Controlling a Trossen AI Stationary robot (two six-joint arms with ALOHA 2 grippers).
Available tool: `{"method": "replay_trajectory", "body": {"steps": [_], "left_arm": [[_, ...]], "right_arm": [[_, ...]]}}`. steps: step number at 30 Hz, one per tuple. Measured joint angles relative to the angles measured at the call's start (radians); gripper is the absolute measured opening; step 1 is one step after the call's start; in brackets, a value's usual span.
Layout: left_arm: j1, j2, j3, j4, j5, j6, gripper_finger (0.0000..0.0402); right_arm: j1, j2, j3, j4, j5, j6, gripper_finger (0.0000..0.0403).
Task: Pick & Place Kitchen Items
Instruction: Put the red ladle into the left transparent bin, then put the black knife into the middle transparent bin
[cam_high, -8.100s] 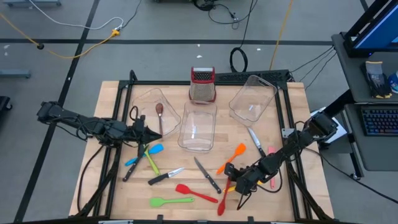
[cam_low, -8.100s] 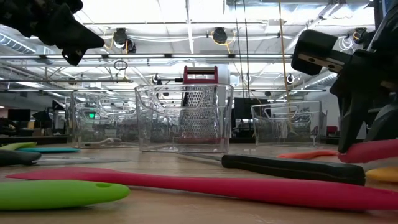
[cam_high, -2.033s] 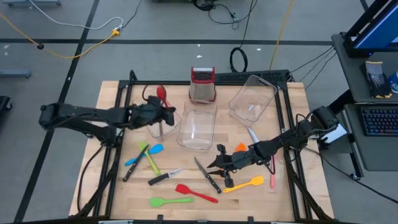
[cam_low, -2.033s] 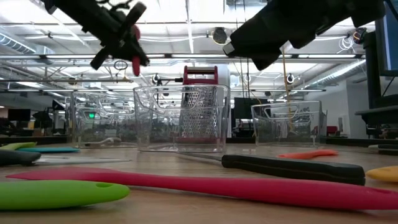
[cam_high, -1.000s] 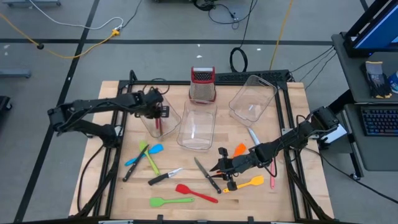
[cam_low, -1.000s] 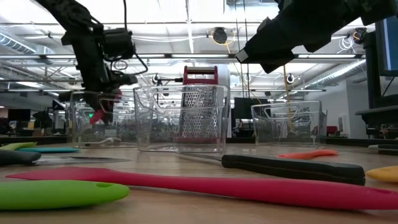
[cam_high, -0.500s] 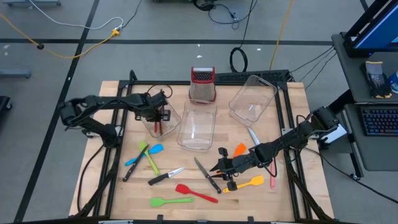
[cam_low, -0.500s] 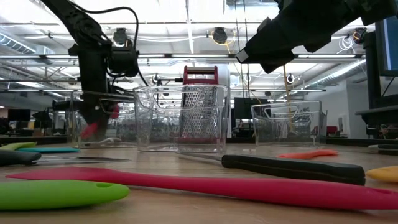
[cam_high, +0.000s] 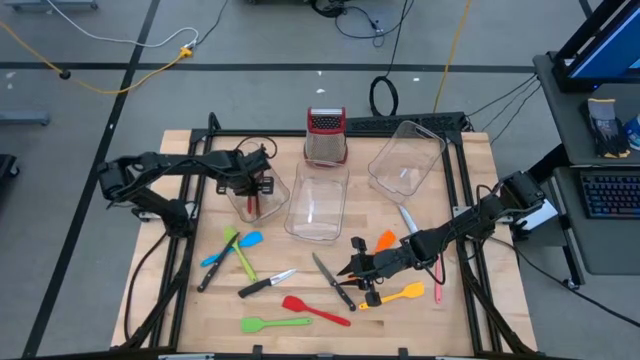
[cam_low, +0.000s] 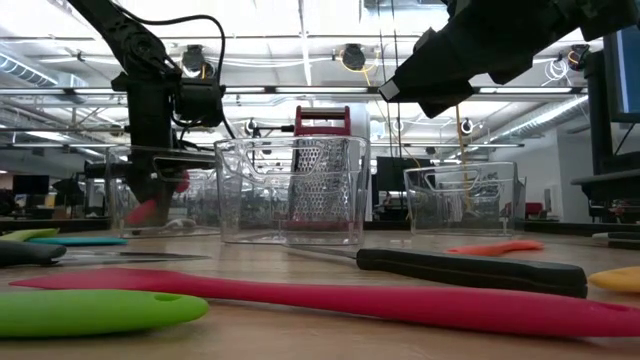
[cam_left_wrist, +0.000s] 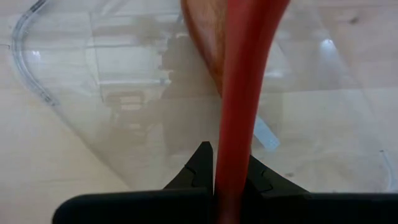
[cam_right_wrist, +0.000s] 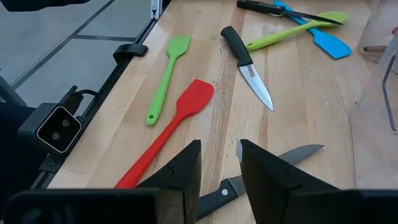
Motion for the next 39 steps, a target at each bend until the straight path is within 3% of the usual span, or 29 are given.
{"method": "replay_trajectory", "body": {"steps": [24,39], "left_arm": [[0.000,0.000,-0.001,0.001,0.006,0.017,0.0050],[0.001,-0.054,-0.005,0.019,0.022,0.055,0.0165]], "right_arm": [[0.000,0.000,0.000,0.000,0.000,0.000,0.0100],[0.000,0.000,0.000,0.000,0.000,0.008,0.0100]]}}
